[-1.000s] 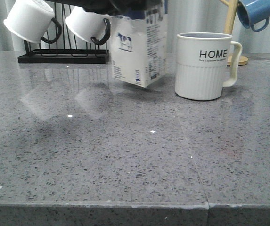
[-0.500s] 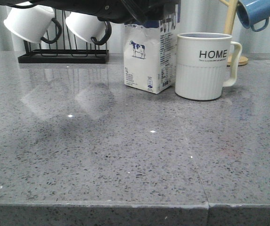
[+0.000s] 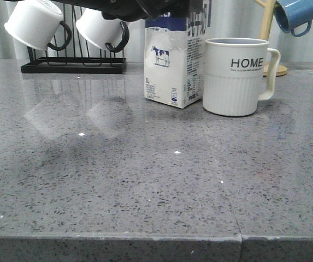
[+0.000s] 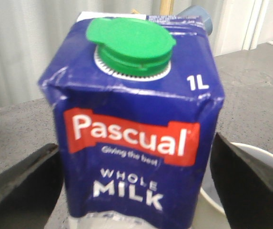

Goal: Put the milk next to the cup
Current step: 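Carry the milk carton beside the HOME mug and lower it, then open the left gripper and withdraw it from the carton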

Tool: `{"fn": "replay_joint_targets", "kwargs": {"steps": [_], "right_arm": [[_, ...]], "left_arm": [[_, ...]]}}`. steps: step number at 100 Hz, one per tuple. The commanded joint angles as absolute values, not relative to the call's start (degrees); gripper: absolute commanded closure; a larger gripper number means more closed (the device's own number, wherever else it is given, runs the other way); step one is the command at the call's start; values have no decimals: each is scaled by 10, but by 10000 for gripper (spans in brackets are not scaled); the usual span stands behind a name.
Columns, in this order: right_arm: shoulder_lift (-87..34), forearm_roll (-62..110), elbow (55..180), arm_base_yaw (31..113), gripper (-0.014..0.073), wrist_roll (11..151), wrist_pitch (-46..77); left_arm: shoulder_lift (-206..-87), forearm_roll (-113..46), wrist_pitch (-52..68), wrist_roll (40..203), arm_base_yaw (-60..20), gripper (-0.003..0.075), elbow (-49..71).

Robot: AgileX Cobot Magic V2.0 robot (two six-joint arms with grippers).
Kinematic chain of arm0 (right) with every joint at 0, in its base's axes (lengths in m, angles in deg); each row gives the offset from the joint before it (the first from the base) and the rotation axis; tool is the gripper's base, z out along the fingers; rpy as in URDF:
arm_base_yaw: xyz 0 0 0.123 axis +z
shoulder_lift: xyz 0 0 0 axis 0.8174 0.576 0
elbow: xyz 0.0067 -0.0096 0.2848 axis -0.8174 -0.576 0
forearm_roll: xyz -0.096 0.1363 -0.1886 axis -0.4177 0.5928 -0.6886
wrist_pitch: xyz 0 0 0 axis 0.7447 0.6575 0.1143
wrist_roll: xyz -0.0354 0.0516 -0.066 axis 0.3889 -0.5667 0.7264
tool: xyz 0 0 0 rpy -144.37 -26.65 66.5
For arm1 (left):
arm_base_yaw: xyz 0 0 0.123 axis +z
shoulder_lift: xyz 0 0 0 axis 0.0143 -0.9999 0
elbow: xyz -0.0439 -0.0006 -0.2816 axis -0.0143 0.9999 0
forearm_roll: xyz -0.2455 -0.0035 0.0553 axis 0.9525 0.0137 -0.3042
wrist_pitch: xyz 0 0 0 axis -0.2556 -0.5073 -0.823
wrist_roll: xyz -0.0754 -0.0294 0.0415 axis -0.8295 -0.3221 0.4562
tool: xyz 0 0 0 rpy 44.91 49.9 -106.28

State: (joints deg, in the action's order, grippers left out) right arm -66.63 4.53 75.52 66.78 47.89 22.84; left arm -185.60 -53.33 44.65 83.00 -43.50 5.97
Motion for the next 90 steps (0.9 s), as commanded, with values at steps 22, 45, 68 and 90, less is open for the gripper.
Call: {"fn": "replay_joint_targets", "kwargs": {"steps": [22, 45, 68, 90], "right_arm": [[-663, 44, 770, 667, 660, 481, 187], [-663, 44, 770, 667, 660, 481, 187], [-663, 44, 770, 667, 660, 481, 187], [-663, 44, 770, 667, 660, 481, 187]], "left_arm": [[-1743, -537, 488, 841, -434, 126, 117], [-1654, -537, 473, 845, -403, 450, 175], [-1552, -538, 384, 847, -324, 741, 210], [-1459, -538, 320, 847, -225, 741, 254]]}}
